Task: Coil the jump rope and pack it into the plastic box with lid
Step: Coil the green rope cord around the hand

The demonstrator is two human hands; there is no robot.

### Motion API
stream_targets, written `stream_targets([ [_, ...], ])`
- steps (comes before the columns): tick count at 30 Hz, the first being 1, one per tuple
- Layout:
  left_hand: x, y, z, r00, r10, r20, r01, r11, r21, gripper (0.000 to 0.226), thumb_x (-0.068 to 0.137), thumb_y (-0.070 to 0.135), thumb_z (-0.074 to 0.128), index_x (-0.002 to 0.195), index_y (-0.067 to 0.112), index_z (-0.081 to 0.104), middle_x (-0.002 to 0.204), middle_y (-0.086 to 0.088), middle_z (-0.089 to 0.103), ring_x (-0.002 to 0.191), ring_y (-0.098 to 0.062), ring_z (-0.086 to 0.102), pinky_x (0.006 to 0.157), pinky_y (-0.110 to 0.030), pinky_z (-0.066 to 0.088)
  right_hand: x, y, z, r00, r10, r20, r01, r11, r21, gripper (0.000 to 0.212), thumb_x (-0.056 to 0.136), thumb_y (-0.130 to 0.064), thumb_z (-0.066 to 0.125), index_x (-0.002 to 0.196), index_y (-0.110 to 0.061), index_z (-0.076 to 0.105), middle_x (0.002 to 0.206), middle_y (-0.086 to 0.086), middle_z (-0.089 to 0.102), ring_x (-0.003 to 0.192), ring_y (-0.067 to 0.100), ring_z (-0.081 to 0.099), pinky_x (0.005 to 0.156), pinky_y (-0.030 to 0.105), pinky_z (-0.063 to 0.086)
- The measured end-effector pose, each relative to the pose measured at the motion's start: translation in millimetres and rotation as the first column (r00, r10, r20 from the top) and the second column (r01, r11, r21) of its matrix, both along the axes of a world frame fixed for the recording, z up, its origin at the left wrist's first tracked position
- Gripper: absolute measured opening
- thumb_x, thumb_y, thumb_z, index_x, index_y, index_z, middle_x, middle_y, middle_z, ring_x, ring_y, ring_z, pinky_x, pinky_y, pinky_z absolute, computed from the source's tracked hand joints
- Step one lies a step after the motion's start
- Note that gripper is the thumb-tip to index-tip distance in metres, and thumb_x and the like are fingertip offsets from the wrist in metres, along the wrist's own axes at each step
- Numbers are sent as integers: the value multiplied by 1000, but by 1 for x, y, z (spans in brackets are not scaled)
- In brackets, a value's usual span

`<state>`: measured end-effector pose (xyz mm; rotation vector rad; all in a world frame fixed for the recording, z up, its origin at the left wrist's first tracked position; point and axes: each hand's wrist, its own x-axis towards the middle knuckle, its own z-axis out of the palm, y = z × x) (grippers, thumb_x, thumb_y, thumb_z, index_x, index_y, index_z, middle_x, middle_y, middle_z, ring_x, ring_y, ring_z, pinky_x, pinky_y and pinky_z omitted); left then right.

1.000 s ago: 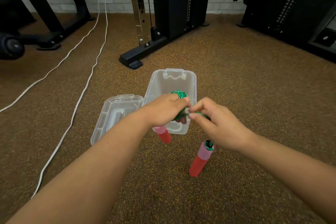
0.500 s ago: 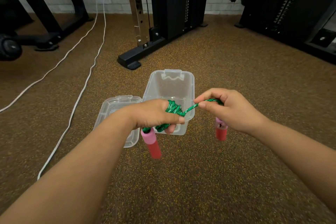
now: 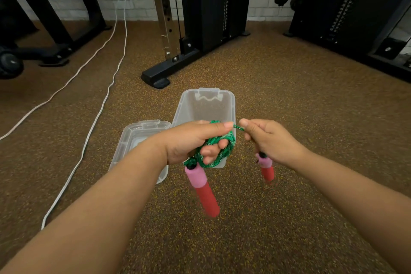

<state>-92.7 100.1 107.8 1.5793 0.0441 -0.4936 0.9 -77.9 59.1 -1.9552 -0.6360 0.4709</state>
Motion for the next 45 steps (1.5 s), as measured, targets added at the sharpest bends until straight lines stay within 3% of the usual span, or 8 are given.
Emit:
stream_targets([
  [17, 17, 7, 6, 866, 483, -128, -456, 660, -597, 23, 97, 24, 42, 80, 13, 53, 53, 5, 47, 51, -10, 49, 58, -18, 47, -19, -6, -24, 956, 73, -283, -30, 988, 151, 24, 95, -29, 50, 75, -17, 53, 65, 6, 59, 62, 22, 55, 66, 36, 46],
  [21, 21, 1, 7, 785, 596, -169, -561, 568, -602, 19, 97, 14, 40, 83, 12, 52, 55, 3, 50, 51, -12, 54, 64, -22, 45, -33, 1, -23, 988, 118, -97, -130, 983, -131, 18, 88, -25, 63, 95, -22, 47, 81, 5, 61, 53, 16, 57, 49, 28, 48],
  [25, 25, -3, 7, 669, 709, -222, -672, 449, -589, 16, 97, 13, 43, 84, 12, 54, 61, 2, 52, 60, -14, 52, 67, -22, 44, -46, 7, -15, 957, 229, 178, -145, 909, -390, 34, 83, -33, 62, 106, -22, 39, 101, 4, 59, 87, 21, 58, 77, 35, 49],
  [30, 26, -6, 9, 618, 770, -160, -721, 473, -507, 12, 95, 14, 48, 87, 12, 56, 53, 5, 56, 61, -14, 55, 68, -23, 45, -57, 13, -16, 946, 245, 212, -163, 925, -344, 37, 85, -34, 62, 114, -26, 42, 104, 2, 60, 92, 20, 57, 84, 40, 49],
  [35, 26, -11, 2, 607, 760, 233, -745, 646, -165, 31, 94, 20, 52, 69, 18, 70, 79, 7, 72, 93, -17, 67, 94, -30, 46, -60, 17, -9, 943, 182, 278, -112, 961, -251, 42, 83, -25, 61, 121, -28, 43, 107, -3, 59, 92, 19, 57, 80, 34, 47],
  [39, 22, -11, -1, 673, 559, 484, -679, 727, 105, 23, 94, 17, 49, 83, 10, 69, 113, 8, 59, 84, -5, 63, 75, -5, 42, -65, 17, -3, 950, 179, 256, -125, 969, -215, 46, 80, -24, 62, 121, -28, 43, 93, -3, 57, 76, 17, 55, 64, 29, 44],
  [42, 19, -7, -10, 788, 91, 608, -538, 582, 610, 26, 90, 31, 51, 82, 10, 64, 84, 2, 63, 70, -16, 57, 66, -27, 41, -61, 16, 2, 959, 156, 238, -123, 981, -152, 45, 76, -23, 61, 117, -30, 43, 89, -4, 59, 71, 13, 54, 60, 27, 42],
  [45, 13, -7, -10, 863, -104, 494, -400, 455, 795, 34, 94, 35, 44, 65, 17, 43, 61, 2, 48, 59, -22, 52, 54, -32, 31, -55, 11, 5, 941, 165, 297, -126, 981, -146, 48, 73, -23, 61, 113, -31, 36, 85, -6, 63, 71, 13, 55, 61, 30, 43],
])
